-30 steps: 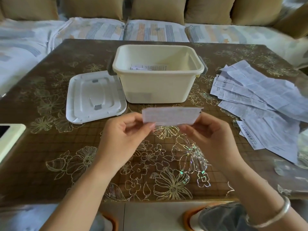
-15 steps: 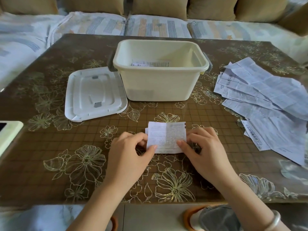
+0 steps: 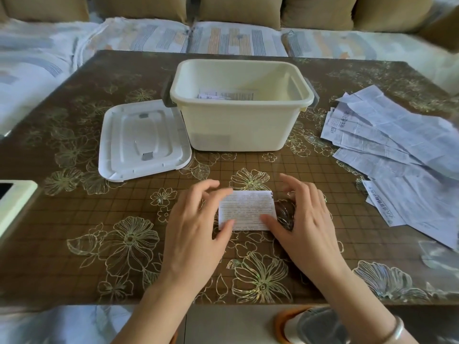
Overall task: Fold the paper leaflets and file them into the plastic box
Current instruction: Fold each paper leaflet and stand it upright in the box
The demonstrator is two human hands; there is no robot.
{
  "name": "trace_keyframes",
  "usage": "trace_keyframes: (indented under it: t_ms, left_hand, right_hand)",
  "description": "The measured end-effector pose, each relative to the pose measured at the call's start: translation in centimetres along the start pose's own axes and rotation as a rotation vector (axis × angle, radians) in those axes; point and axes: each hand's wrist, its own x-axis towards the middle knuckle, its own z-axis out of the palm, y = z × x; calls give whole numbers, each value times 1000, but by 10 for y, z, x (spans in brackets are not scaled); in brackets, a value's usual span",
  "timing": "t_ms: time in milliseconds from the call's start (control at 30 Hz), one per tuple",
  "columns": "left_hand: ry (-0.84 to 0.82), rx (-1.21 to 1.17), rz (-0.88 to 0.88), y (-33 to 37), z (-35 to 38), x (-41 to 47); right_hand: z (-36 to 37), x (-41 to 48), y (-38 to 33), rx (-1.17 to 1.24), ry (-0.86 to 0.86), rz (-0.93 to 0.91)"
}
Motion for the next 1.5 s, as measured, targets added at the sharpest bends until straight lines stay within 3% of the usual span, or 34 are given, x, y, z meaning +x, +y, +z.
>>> trace_keyframes:
  t_ms: [300,533,733,900,1100,1300,1400,1500]
  left_hand:
    - [-18,-7,113,-5,8,-1]
    - [-28,-116,103,-6,6,0]
    - [90,-191,121,-5,2,-1]
    - [34,-214,26,-6,0,-2]
    - [18,-101,42,-1,1,1]
    - [32,-10,56,-1,4,2]
    - [13,-12,166,0,6,1]
    - [-28,-82,154,-5,8,1]
  right_hand:
    - [-9,7,3,-8,-149,-364]
    - [-11,17,3,-141,-86,-577]
    - [-14,15,-6,3,-14,-414]
    - [-9,3,-10,127,-65,-217]
    - [-7,0,-10,56,-73,-129]
    - [-15,5,-19,-33,-204,-30]
    - [-26,13,-24,-54,-384,54]
    - [-33,24,-31,-165,-530,102]
